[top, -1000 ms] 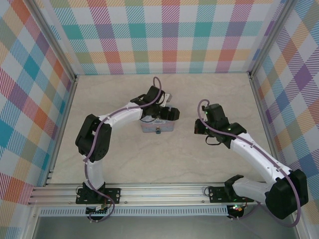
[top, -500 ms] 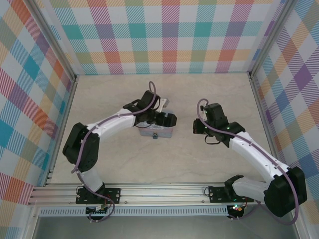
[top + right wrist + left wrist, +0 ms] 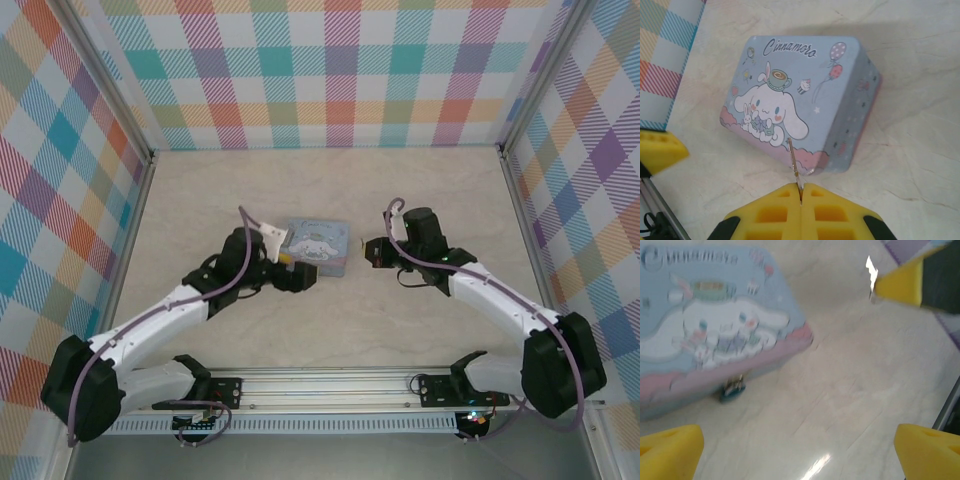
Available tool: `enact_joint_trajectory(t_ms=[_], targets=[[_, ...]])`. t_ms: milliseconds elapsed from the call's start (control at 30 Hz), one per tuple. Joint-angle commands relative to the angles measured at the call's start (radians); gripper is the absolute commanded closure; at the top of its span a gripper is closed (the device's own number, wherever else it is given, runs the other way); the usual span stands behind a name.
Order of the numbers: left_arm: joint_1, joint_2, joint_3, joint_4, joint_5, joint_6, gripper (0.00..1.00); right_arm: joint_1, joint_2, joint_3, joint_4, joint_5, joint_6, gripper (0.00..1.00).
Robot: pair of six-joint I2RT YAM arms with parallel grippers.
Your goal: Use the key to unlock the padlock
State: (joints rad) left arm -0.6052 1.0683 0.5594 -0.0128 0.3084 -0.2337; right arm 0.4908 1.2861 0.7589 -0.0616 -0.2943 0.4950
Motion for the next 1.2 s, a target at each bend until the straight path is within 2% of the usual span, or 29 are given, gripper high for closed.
enact_joint_trajectory(t_ms=[0,100,233,667,800,1167], targets=[[0.007,-0.037,-0.101,0.22,0.028,0.03,0.02,0.028,0.059,0.023,0.119,-0.053,0.027,0.99],[0.007,-0.046,-0.169,0.297,0.013,0.061,0.02,0.045,0.113,0.052,0.126,-0.033,0.029,0.99],[0.007,-0.022,-0.187,0.309,-0.017,0.082,0.04,0.054,0.185,0.088,0.152,-0.031,0.055,0.99],[0.008,0.196,-0.185,0.465,0.015,0.04,0.05,0.059,0.368,0.204,0.183,-0.072,0.071,0.99],[0.025,0.267,-0.175,0.511,0.016,0.032,0.05,0.058,0.398,0.213,0.155,-0.06,0.089,0.99],[0.104,0.416,-0.108,0.596,0.101,0.036,0.07,0.058,0.43,0.167,0.099,-0.033,0.13,1.0]])
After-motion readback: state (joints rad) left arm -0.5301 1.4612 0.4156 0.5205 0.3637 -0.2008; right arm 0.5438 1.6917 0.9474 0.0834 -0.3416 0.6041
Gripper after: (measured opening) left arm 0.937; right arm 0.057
